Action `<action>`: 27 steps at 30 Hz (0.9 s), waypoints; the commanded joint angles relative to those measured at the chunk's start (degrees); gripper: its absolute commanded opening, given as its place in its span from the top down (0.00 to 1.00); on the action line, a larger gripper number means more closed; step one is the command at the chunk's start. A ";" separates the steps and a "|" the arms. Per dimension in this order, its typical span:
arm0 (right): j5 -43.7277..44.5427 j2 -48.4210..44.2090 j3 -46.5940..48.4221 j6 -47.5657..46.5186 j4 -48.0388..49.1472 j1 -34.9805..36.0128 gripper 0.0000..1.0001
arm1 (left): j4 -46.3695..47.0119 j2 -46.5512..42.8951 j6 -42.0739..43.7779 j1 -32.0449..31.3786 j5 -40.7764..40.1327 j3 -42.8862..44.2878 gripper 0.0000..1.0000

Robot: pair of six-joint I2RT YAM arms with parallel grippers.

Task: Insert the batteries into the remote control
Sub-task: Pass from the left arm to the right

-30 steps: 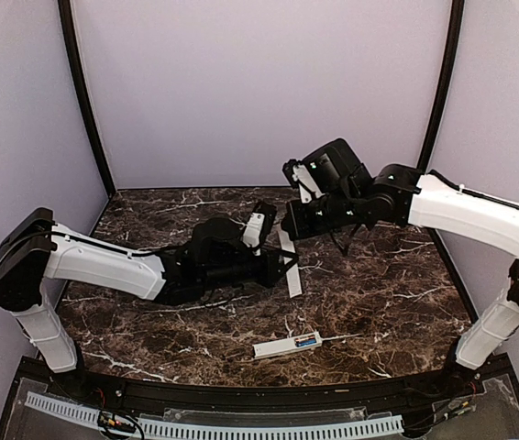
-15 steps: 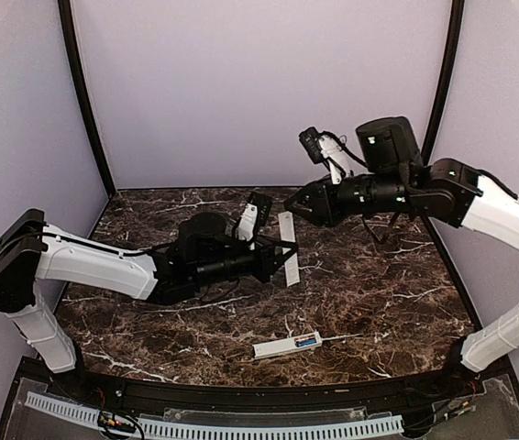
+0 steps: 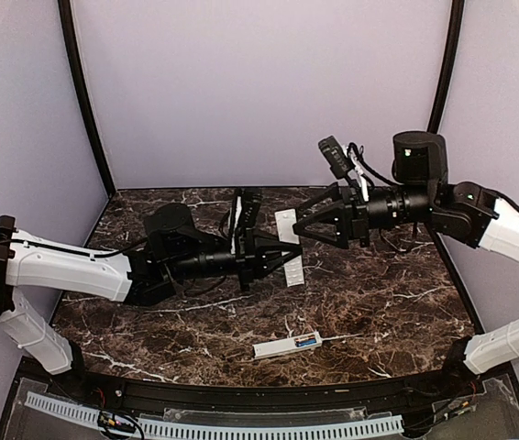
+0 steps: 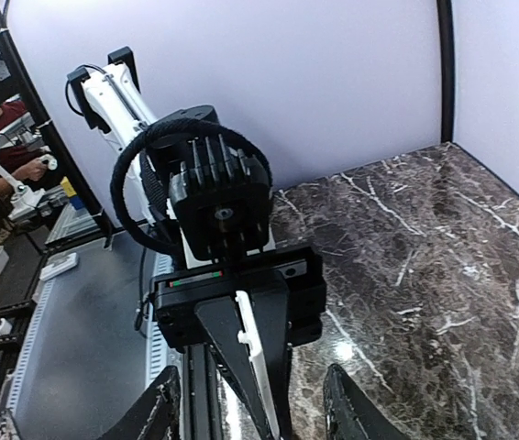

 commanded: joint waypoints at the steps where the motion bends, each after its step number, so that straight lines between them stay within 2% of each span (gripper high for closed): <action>1: -10.45 1.39 0.05 1.05 5.74 -0.10 0.53 | 2.62 -1.92 1.79 -0.24 6.55 -1.21 1.00; 7: -13.29 3.36 0.05 2.45 5.40 0.35 0.75 | 3.58 -2.18 1.01 -0.25 8.39 -0.96 1.00; 13: -12.91 3.57 -0.35 1.98 4.71 0.82 0.86 | 4.09 -2.17 0.38 -0.24 9.06 -0.56 1.00; 17: -13.68 4.13 -0.01 1.95 3.61 0.91 0.98 | 4.36 -1.88 -0.77 -0.24 9.56 -0.09 1.00; 25: -10.86 4.34 1.75 2.22 1.37 1.00 1.00 | 4.03 -1.74 -0.83 -0.24 8.19 0.31 1.00; 26: -10.03 4.09 1.79 2.61 1.65 1.00 1.00 | 3.62 -1.76 -0.59 -0.24 7.78 0.31 0.95; 27: -9.00 3.84 1.73 3.11 2.12 1.00 1.00 | 3.47 -1.76 -0.54 -0.24 6.16 0.21 0.74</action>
